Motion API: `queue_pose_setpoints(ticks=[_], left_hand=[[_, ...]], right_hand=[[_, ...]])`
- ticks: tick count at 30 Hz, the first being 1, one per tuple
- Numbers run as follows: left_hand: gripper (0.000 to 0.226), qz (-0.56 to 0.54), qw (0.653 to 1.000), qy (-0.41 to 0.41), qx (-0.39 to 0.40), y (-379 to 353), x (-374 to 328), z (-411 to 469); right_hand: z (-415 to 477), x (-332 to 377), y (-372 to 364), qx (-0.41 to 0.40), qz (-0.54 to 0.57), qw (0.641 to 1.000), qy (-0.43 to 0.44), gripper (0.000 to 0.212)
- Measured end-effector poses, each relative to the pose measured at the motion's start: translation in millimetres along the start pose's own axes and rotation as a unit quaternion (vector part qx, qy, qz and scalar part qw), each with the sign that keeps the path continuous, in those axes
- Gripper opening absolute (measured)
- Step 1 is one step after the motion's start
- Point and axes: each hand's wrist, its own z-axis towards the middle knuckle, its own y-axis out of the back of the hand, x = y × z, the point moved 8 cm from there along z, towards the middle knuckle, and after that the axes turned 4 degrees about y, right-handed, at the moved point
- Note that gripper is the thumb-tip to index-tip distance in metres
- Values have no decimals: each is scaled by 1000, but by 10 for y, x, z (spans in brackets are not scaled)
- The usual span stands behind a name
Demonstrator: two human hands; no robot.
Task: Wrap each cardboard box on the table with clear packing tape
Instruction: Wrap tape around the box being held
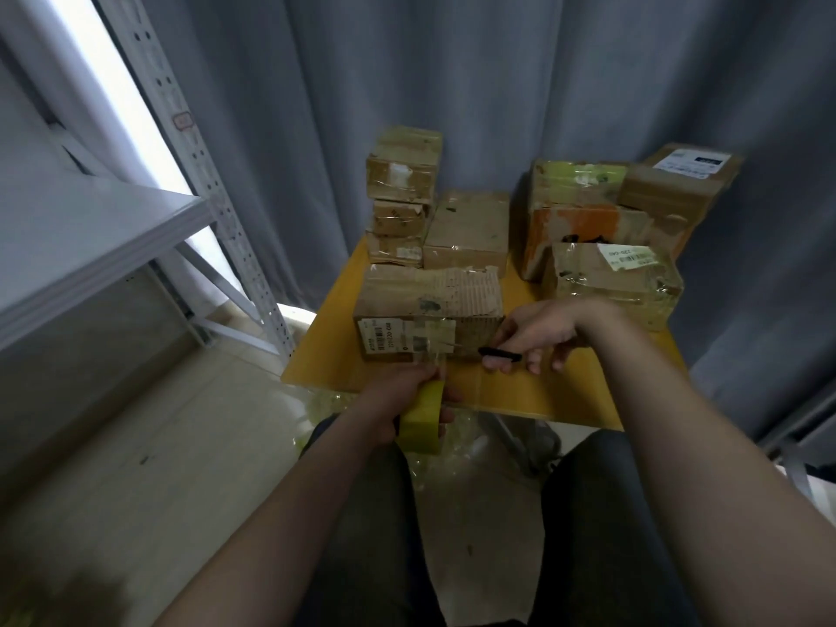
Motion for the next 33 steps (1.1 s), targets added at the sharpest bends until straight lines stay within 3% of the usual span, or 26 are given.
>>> queue_pose_setpoints(ticks=[8,16,21,26,30,33], left_hand=[[13,14,1000,-17,-11,33,-52,-44],[12,20,1000,-5,-11,44,-71,-69],[12,80,996,-32,-17,20,-100,-56],[35,149,987,33,40,-113,83,-11],[27,191,977,64,70,-198,194,20],[23,209,972,69,80,-201,245,69]], right_hand=[[155,166,35,-29,-28,999,35,36],[141,132,-22,-59,40,995,68,15],[88,68,-157,-28,-30,998,43,42],[65,-215,-223,-18,-49,998,27,45],[-46,-432,-227,-37,-31,998,35,46],[-184,-665,-151,-67,-1,997,29,60]])
